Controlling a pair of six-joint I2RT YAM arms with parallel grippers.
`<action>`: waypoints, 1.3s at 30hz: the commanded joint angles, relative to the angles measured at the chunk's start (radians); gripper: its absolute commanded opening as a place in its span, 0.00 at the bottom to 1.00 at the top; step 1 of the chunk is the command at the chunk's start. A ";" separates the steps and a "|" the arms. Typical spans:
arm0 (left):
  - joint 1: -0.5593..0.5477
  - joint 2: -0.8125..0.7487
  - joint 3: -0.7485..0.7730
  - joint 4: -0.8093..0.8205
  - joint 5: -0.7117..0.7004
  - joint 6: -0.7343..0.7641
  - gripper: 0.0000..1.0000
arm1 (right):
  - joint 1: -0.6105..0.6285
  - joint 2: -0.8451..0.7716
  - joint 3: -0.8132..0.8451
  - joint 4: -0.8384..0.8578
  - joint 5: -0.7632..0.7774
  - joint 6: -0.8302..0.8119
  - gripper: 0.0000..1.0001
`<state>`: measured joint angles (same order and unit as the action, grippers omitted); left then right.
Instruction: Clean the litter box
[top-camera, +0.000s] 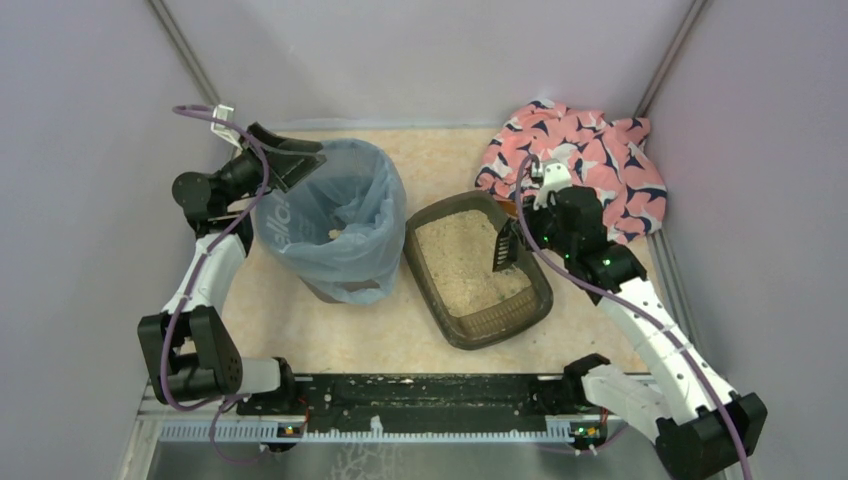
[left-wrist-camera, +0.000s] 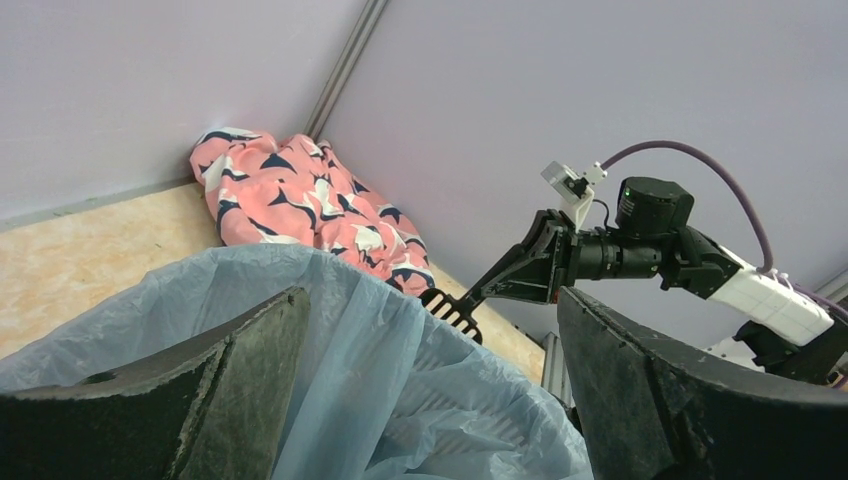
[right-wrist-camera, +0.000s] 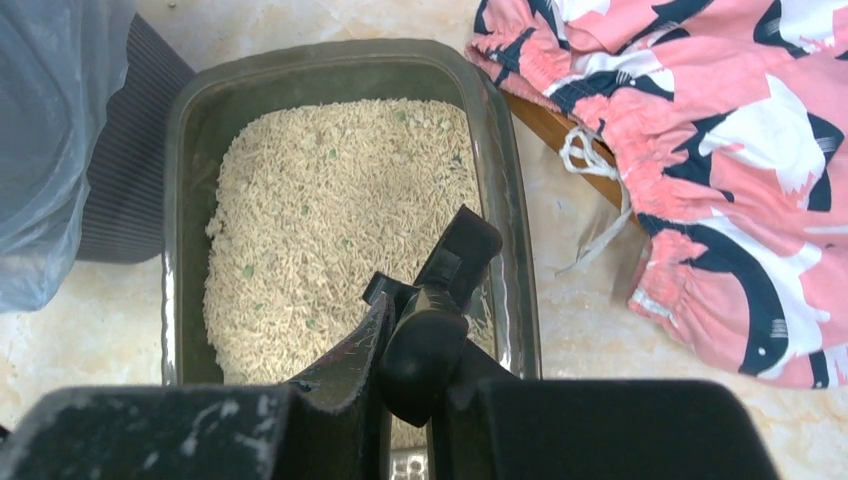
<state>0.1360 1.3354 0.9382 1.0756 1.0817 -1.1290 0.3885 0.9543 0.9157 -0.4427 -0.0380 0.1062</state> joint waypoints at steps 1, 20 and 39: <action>-0.013 -0.010 0.019 0.044 0.000 -0.020 0.99 | -0.001 -0.072 0.004 -0.064 -0.003 0.013 0.00; -0.026 -0.029 0.023 -0.042 -0.011 0.050 0.99 | 0.056 0.035 -0.284 0.331 -0.276 0.218 0.00; -0.026 -0.013 0.020 -0.057 -0.013 0.067 0.99 | -0.259 0.071 -0.276 0.619 -0.545 0.356 0.00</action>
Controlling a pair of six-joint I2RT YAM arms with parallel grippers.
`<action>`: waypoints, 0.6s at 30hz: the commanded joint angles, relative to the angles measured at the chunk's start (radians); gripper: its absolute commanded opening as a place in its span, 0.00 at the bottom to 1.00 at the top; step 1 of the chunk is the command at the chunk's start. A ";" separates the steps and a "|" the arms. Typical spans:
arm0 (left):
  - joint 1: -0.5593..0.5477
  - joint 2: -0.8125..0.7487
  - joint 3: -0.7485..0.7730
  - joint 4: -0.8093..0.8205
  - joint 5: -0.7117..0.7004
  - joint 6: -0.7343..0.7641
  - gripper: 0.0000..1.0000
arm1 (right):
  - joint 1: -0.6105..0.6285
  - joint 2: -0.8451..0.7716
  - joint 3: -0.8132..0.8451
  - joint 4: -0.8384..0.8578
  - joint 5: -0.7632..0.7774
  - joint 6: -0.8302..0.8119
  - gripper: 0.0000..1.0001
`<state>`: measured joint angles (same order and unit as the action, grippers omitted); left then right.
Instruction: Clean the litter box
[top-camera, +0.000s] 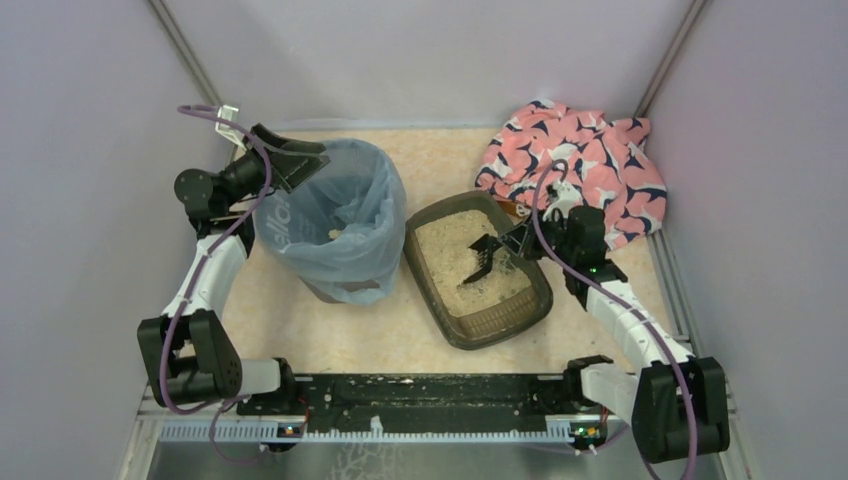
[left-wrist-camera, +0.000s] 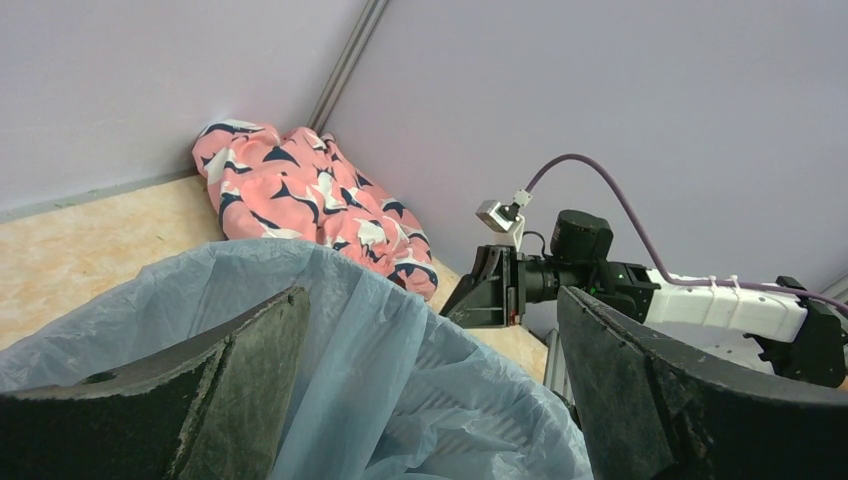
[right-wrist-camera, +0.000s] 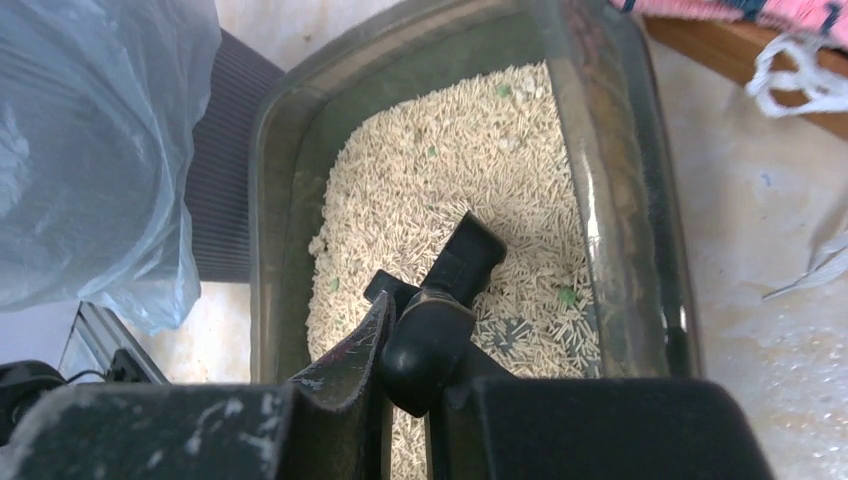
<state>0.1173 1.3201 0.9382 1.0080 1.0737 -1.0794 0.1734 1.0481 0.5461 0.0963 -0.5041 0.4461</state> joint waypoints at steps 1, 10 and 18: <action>-0.007 0.003 0.019 0.012 -0.005 0.019 0.99 | -0.050 -0.016 0.100 0.084 -0.077 0.016 0.00; -0.010 0.012 0.020 -0.007 -0.006 0.035 0.99 | -0.068 0.035 0.117 0.170 -0.094 0.046 0.00; -0.010 0.018 0.022 -0.005 -0.006 0.031 0.99 | -0.023 -0.046 0.210 -0.087 0.074 -0.172 0.00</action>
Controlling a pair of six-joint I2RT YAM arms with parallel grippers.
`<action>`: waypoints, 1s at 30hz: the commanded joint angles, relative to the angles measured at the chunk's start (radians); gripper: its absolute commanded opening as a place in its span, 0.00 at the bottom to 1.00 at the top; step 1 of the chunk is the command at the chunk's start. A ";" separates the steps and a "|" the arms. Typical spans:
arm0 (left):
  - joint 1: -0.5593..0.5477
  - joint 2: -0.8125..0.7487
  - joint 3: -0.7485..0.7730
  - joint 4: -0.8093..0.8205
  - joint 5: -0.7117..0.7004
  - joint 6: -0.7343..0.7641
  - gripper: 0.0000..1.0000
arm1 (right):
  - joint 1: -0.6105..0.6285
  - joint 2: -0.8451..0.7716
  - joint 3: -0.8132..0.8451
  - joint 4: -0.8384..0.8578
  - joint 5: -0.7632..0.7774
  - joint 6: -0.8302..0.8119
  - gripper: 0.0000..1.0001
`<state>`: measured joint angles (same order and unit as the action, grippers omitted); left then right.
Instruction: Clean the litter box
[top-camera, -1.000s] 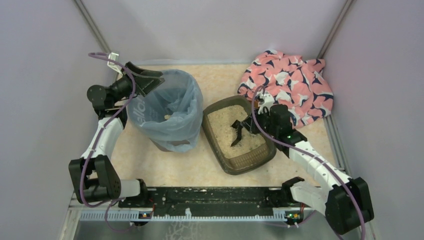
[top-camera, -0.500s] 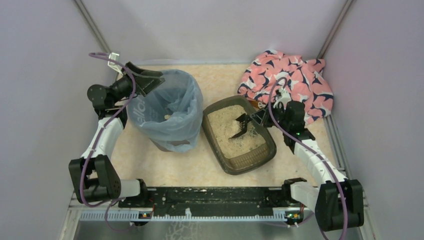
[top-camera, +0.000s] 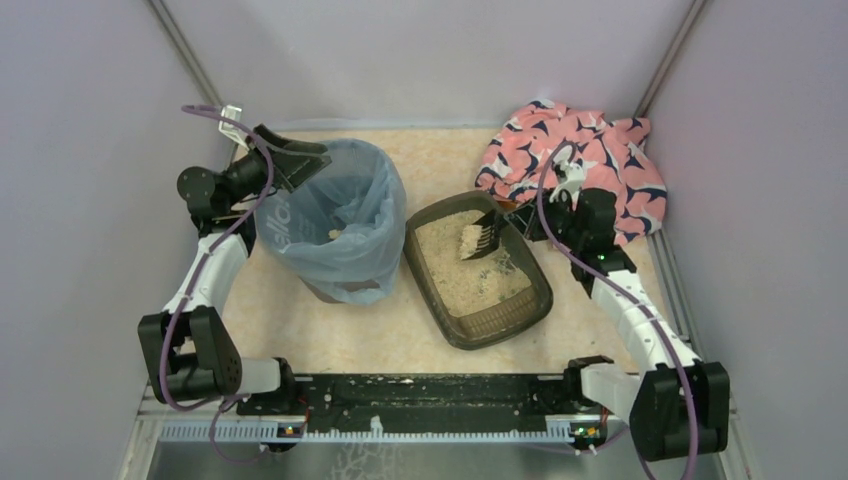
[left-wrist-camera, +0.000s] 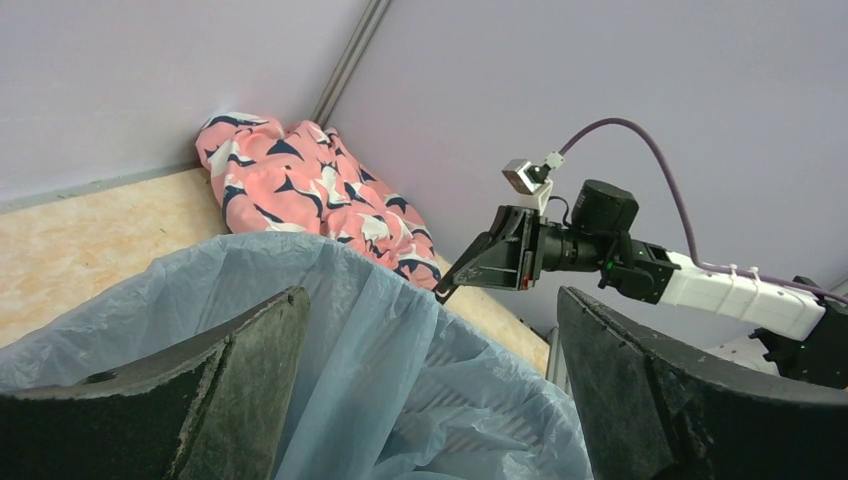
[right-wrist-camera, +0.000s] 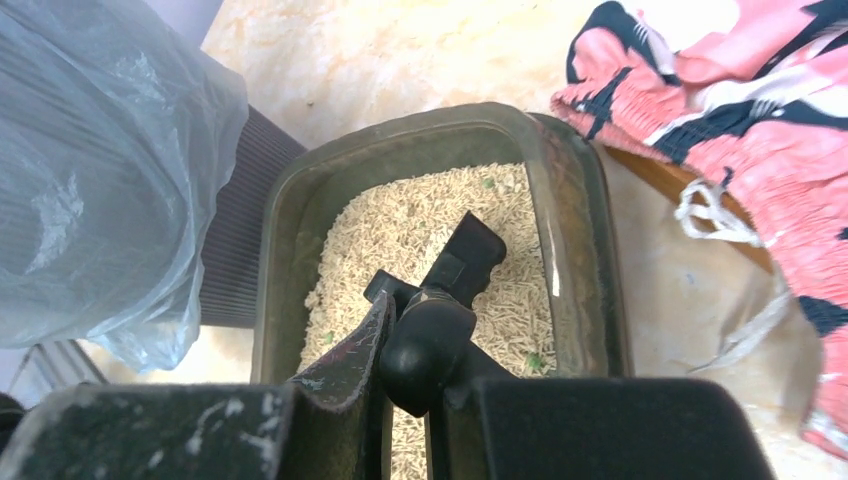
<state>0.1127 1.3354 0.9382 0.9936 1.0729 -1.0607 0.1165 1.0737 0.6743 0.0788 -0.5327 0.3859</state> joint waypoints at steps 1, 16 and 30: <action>-0.006 0.006 0.022 0.011 -0.004 0.010 0.99 | 0.049 -0.083 0.092 -0.109 0.145 -0.133 0.00; -0.009 0.016 0.019 0.046 0.002 -0.018 0.99 | 0.256 -0.001 0.175 -0.185 0.410 -0.310 0.00; -0.008 0.004 0.019 0.041 0.004 -0.012 0.99 | 0.241 0.170 -0.075 0.151 0.162 -0.168 0.00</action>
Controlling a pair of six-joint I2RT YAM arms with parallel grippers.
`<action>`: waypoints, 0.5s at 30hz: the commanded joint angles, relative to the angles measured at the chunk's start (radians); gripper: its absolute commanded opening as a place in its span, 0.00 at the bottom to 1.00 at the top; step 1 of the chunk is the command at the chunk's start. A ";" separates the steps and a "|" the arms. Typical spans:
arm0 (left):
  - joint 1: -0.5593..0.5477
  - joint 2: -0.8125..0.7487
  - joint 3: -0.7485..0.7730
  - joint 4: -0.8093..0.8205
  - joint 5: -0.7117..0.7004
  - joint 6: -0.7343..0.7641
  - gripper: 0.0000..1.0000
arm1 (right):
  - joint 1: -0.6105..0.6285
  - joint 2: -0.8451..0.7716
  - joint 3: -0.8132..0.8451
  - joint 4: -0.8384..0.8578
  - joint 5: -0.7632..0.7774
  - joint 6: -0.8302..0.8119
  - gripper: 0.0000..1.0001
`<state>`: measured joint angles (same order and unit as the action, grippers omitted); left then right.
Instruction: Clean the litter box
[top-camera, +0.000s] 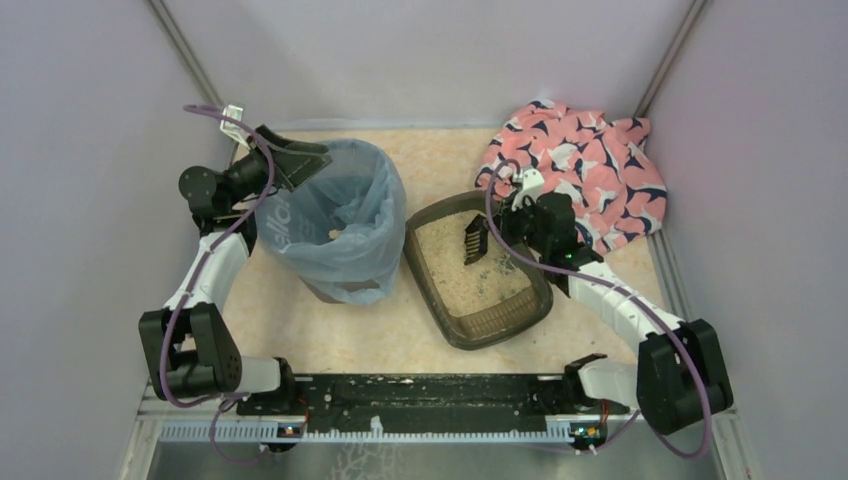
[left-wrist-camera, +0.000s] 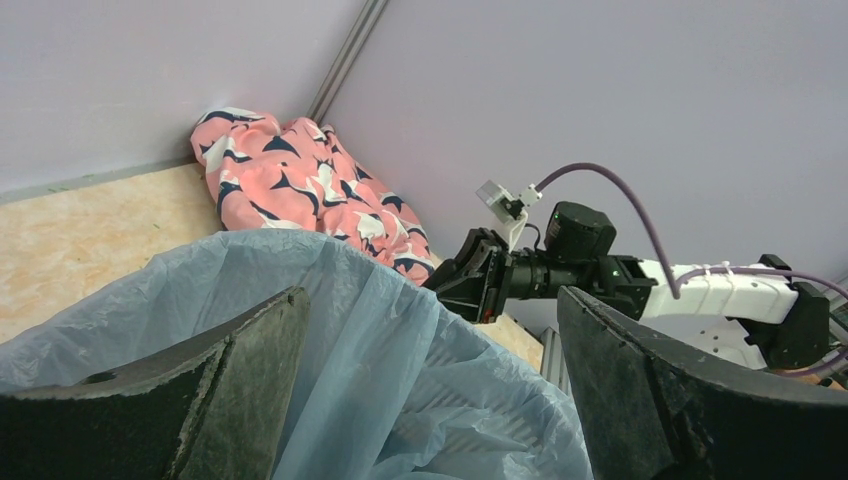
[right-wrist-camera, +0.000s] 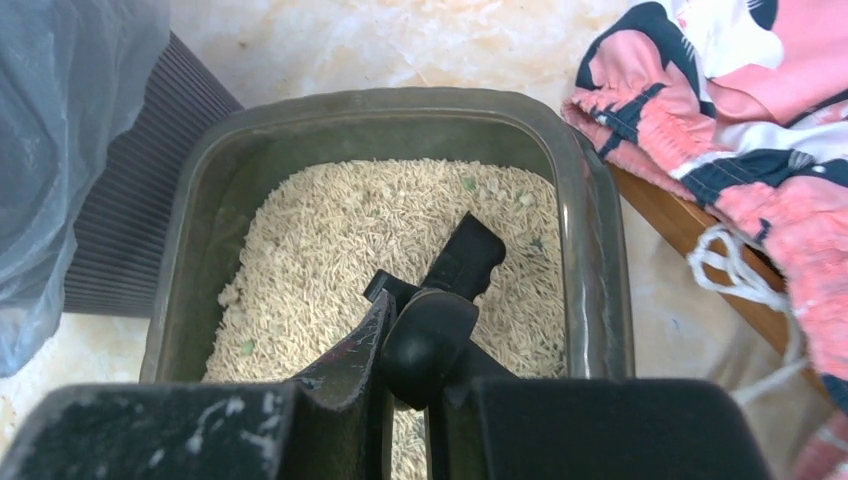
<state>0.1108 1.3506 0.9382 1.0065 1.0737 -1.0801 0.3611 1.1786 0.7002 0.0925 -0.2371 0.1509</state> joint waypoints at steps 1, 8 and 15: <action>-0.007 -0.010 0.019 0.027 0.003 0.007 0.99 | -0.010 0.077 -0.126 0.177 -0.162 0.101 0.00; -0.007 -0.013 0.019 0.029 0.005 0.005 0.99 | -0.031 0.238 -0.242 0.525 -0.332 0.298 0.00; -0.007 -0.016 0.019 0.024 0.007 0.011 0.99 | -0.031 0.376 -0.282 0.763 -0.436 0.418 0.00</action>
<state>0.1108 1.3502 0.9382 1.0061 1.0740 -1.0798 0.3077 1.4761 0.4690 0.7948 -0.5083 0.4656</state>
